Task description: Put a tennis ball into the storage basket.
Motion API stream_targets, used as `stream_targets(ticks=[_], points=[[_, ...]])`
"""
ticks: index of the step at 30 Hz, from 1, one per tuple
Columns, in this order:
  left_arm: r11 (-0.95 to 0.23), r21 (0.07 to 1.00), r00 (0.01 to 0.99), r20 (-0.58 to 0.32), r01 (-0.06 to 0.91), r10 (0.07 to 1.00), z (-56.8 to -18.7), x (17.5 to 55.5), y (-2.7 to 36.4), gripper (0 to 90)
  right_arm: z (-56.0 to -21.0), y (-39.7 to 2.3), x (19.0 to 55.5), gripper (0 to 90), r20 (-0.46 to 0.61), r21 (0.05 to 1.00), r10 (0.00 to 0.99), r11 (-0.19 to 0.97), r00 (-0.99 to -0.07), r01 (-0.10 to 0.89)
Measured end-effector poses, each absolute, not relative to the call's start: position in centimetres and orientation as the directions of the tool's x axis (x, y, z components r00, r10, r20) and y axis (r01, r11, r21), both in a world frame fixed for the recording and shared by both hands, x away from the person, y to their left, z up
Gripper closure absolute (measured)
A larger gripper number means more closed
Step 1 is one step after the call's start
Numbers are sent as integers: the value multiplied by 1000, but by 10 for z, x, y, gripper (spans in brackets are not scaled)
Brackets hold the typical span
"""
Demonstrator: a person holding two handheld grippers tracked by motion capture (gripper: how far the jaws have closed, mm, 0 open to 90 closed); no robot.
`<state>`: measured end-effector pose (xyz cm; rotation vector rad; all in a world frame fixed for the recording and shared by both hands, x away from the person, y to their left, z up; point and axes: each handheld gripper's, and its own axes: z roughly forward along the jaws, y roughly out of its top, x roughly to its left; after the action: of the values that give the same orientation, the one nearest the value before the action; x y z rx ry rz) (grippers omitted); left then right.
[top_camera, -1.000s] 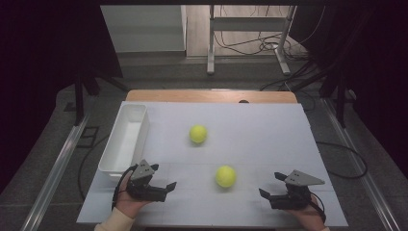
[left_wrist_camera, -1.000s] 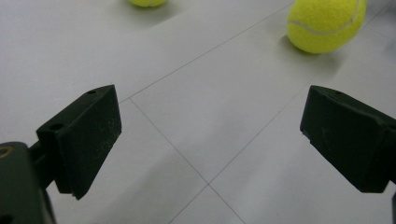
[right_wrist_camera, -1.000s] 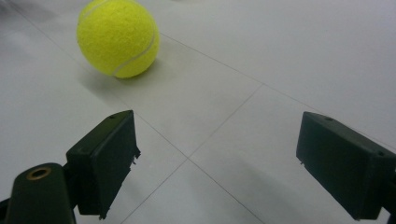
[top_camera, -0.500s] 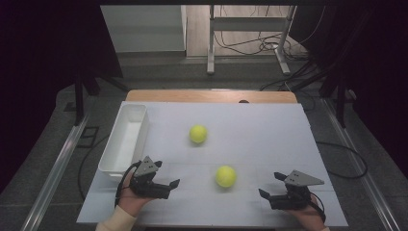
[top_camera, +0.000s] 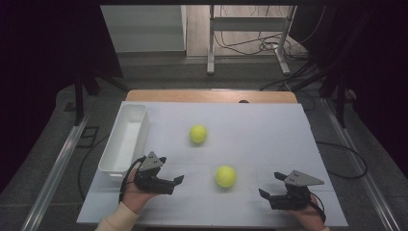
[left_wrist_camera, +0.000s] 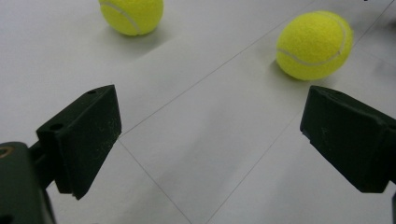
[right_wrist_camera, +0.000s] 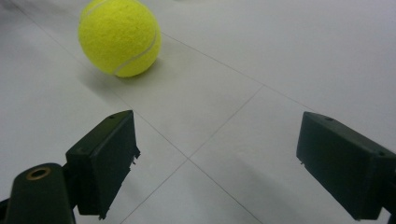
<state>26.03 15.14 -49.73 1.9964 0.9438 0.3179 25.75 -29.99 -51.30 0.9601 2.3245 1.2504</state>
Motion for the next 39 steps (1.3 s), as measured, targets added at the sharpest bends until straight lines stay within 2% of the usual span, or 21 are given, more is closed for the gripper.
stream_targets(ticks=[39], points=[[-336, 792, 695, -149, 510, 704, -486, 302, 119, 70, -513, -301, 257, 129, 9, 832, 698, 392, -716, 392]])
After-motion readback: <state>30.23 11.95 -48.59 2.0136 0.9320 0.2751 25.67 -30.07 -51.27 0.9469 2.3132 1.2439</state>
